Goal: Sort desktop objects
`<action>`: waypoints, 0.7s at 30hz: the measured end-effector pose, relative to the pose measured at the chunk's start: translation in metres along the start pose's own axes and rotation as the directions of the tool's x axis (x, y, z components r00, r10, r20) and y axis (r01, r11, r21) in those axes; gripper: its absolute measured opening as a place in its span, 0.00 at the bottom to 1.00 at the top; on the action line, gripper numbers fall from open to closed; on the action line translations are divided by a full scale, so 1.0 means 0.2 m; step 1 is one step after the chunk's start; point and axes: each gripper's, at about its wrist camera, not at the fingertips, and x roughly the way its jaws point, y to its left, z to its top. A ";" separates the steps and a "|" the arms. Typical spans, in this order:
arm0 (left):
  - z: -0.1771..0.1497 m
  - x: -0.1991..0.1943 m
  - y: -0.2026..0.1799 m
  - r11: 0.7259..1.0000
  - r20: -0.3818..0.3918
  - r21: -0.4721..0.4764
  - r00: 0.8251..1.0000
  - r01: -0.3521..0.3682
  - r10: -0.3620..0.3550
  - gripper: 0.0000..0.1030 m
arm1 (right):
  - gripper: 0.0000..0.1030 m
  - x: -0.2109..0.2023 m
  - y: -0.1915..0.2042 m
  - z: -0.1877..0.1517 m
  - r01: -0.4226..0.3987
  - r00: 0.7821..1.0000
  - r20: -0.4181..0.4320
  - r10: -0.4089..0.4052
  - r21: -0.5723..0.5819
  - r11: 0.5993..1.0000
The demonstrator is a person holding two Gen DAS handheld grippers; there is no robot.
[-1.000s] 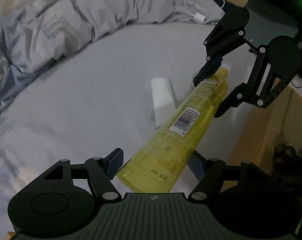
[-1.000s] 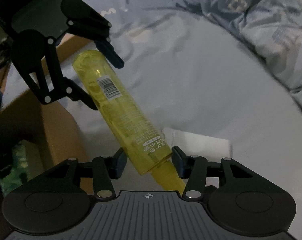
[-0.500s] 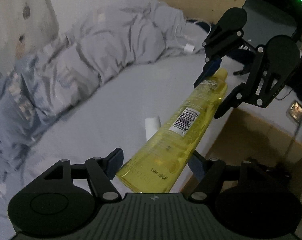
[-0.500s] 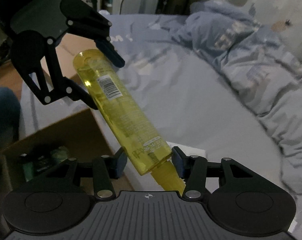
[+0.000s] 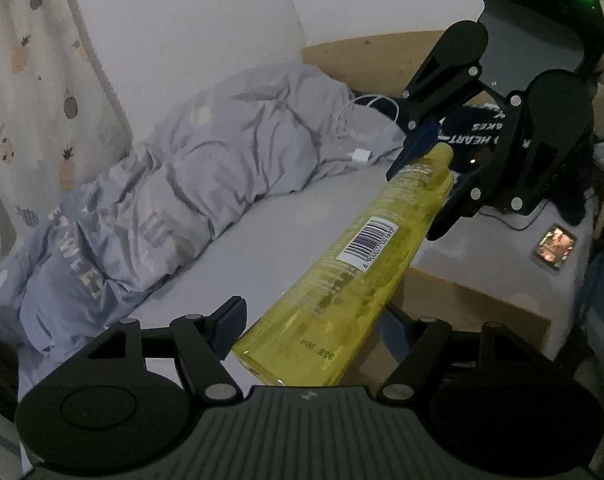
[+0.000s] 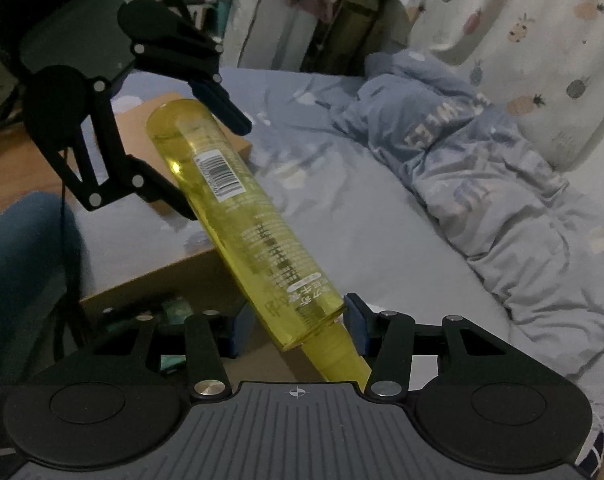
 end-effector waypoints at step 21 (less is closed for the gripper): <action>-0.32 -0.06 -0.41 0.999 -0.081 -0.023 0.996 0.040 -0.042 0.69 | 0.51 -0.02 0.53 -0.36 -0.059 0.997 -0.036 0.061 0.050 0.997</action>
